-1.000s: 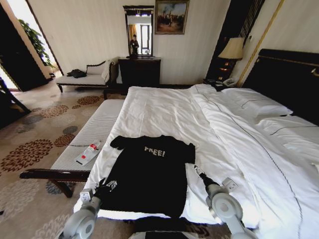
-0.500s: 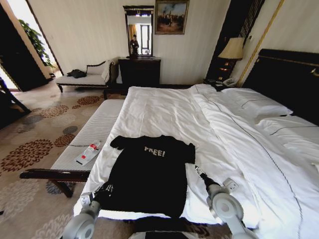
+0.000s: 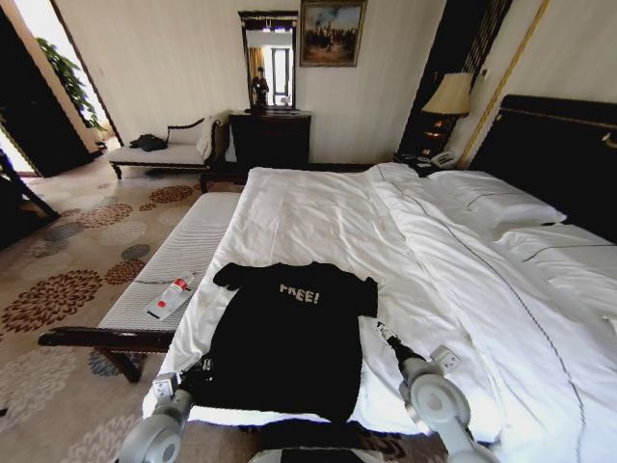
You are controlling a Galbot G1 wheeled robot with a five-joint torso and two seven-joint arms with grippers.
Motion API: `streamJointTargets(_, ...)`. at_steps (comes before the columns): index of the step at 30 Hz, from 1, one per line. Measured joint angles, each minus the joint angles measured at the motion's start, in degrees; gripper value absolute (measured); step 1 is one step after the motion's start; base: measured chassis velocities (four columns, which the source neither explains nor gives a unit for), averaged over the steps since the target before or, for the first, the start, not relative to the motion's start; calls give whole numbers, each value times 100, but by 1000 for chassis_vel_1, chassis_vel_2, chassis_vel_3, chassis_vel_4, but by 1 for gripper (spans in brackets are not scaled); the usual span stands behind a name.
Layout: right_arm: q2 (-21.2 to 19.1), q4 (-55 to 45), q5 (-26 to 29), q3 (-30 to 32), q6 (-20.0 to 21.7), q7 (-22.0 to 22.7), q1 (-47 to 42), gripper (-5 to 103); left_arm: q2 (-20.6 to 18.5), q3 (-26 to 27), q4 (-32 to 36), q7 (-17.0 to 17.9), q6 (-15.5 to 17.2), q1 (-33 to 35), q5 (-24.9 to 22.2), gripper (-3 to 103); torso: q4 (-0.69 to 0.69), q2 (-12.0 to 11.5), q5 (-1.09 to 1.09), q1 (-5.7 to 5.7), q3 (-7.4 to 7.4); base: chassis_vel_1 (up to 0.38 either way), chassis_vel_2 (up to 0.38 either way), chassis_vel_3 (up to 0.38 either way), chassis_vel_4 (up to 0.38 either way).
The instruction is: Fold the clothes on the bed.
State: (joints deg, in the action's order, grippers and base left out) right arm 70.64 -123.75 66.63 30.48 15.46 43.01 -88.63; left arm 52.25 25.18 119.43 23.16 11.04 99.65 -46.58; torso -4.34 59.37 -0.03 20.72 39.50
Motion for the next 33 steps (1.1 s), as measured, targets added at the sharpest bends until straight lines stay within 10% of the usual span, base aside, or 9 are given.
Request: streamJointTargets(33, -86, 684, 189, 107, -59, -202, 564, 100, 42, -176, 1239, 158, -206, 1425, 1064, 0, 1, 0, 1, 0, 0, 0, 0, 0, 0)
